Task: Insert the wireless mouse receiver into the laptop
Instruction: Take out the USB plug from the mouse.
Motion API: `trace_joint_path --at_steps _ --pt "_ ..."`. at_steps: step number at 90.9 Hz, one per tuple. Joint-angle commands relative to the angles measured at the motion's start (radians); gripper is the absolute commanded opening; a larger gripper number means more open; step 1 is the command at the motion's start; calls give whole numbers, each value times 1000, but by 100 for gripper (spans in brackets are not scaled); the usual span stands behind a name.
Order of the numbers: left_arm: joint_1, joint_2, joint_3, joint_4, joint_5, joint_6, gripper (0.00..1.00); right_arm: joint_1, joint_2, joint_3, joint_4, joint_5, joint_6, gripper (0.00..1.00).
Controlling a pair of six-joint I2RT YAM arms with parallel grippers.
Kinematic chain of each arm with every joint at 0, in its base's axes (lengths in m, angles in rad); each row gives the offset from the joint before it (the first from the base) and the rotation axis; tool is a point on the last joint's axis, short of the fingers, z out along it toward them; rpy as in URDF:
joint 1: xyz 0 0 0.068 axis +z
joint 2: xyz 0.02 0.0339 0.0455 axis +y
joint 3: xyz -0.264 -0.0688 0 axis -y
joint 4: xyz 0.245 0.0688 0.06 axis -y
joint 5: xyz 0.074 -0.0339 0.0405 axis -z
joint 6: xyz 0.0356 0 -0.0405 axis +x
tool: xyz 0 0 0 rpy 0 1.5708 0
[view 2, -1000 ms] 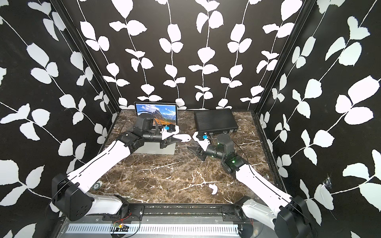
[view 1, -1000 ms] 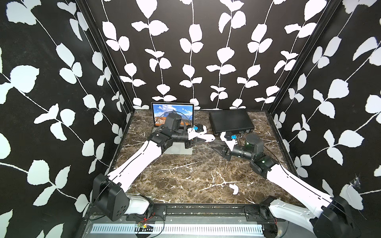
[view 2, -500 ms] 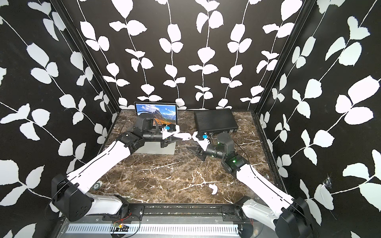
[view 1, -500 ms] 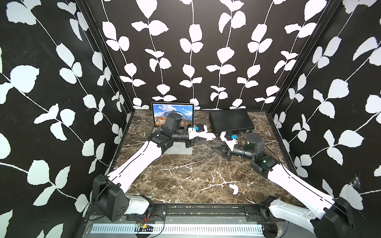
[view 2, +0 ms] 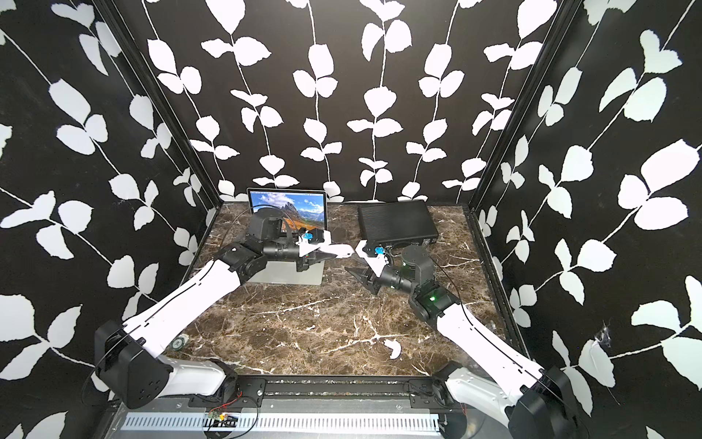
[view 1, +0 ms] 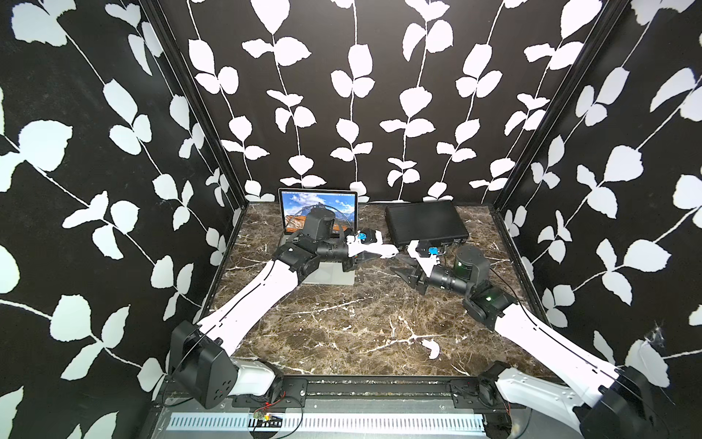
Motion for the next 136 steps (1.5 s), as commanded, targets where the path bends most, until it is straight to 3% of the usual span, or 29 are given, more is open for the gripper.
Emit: trace_joint_path --at_steps 1,19,64,107,136 --pt "-9 -47 4 -12 44 42 14 6 7 26 55 14 1 42" --pt "-18 -38 12 -52 33 88 14 7 13 36 94 11 17 42" --pt "-22 -3 37 -68 56 54 13 8 21 39 130 28 43 42" --pt "-23 34 43 3 -22 37 10 33 24 46 -54 -10 -59 37" --pt "-20 60 43 13 -53 47 11 35 15 -14 -100 45 -68 37"
